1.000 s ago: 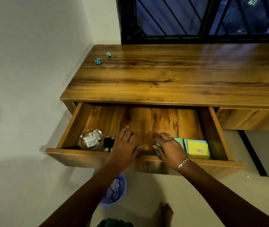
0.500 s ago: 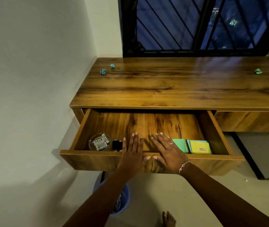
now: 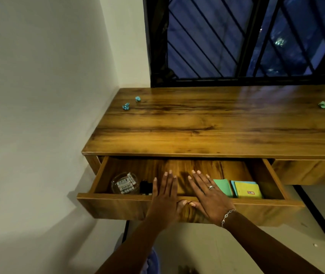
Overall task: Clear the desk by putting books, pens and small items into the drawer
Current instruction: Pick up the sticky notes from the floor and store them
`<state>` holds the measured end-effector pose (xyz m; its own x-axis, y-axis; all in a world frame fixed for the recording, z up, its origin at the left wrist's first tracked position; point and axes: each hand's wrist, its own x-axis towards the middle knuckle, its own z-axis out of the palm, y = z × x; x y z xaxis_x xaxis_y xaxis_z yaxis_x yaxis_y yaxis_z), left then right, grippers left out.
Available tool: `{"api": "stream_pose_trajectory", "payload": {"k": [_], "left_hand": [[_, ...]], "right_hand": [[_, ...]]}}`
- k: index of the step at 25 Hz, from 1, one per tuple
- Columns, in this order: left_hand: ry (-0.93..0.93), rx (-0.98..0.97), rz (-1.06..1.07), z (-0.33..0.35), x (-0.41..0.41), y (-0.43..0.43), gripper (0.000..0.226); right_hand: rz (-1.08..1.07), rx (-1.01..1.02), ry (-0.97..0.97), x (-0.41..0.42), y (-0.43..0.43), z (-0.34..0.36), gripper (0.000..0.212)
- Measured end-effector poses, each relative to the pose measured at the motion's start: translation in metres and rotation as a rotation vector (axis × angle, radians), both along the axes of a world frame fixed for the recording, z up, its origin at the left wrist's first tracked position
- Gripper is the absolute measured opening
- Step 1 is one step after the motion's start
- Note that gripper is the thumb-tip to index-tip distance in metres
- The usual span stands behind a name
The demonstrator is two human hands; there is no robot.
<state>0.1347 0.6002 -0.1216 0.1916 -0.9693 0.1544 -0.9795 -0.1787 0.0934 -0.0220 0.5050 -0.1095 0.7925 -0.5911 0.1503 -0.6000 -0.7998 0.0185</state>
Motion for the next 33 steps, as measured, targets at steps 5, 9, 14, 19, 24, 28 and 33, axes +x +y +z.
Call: {"api": "stream_pose_trajectory", "payload": {"k": [5, 9, 14, 19, 24, 28, 33], "left_hand": [[-0.107, -0.115, 0.022, -0.005, 0.025, -0.045, 0.072], [-0.114, -0.118, 0.030, -0.003, 0.046, -0.082, 0.071], [-0.215, -0.163, -0.098, 0.006, 0.062, -0.117, 0.064], [-0.244, -0.290, -0.109, 0.005, 0.069, -0.134, 0.047], [-0.294, -0.463, -0.082, -0.001, 0.065, -0.142, 0.027], [-0.249, -0.386, -0.084, 0.003, 0.063, -0.139, 0.026], [-0.103, -0.297, -0.056, 0.008, 0.060, -0.135, 0.032]], "right_hand": [[0.006, 0.036, 0.019, 0.025, -0.043, 0.006, 0.068], [0.036, -0.044, 0.017, 0.046, -0.083, 0.007, 0.073], [0.160, -0.157, -0.048, 0.066, -0.126, 0.012, 0.082], [0.232, -0.174, -0.098, 0.082, -0.149, 0.016, 0.063], [0.218, -0.141, -0.136, 0.090, -0.148, 0.014, 0.077], [0.224, -0.108, -0.129, 0.089, -0.144, 0.018, 0.079], [0.195, -0.032, -0.081, 0.096, -0.141, 0.018, 0.076]]}}
